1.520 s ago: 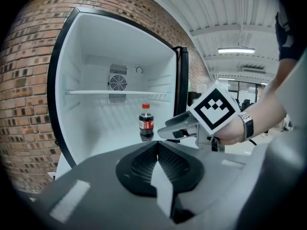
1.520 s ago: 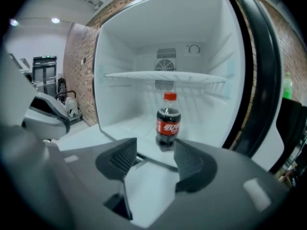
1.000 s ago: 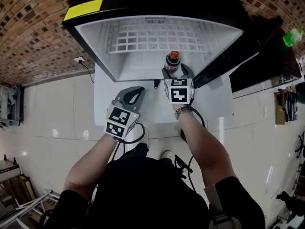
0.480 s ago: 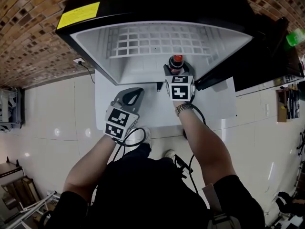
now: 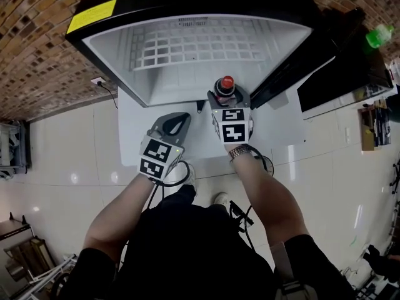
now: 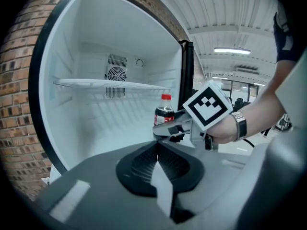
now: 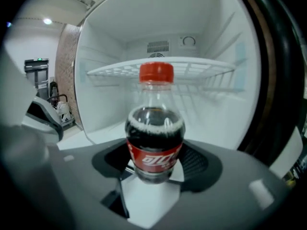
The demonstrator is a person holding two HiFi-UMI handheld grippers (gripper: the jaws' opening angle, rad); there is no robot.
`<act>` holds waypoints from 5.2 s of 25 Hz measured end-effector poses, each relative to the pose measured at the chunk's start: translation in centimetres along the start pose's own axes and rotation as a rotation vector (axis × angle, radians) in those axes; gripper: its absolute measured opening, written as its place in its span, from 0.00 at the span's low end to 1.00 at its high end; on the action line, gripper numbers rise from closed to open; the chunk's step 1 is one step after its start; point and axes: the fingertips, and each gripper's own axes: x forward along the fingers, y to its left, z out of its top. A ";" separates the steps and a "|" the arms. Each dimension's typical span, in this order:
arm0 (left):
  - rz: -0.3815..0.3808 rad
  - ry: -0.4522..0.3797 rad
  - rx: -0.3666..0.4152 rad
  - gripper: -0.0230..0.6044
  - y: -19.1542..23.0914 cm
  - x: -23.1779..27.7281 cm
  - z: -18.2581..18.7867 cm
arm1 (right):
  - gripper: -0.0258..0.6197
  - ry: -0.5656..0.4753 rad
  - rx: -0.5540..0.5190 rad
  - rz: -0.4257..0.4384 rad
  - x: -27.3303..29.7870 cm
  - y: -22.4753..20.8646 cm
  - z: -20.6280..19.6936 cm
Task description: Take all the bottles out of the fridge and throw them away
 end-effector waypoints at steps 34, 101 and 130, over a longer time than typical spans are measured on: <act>-0.264 0.096 0.099 0.04 -36.1 6.5 -3.9 | 0.52 0.125 0.152 -0.064 -30.7 -11.5 -24.6; -0.439 0.454 0.069 0.04 -41.2 18.7 -26.0 | 0.52 0.687 0.355 -0.019 -19.3 -12.7 -63.6; -0.183 0.088 0.025 0.04 -35.2 3.6 -6.5 | 0.40 0.164 0.170 0.063 -30.4 -7.9 -27.8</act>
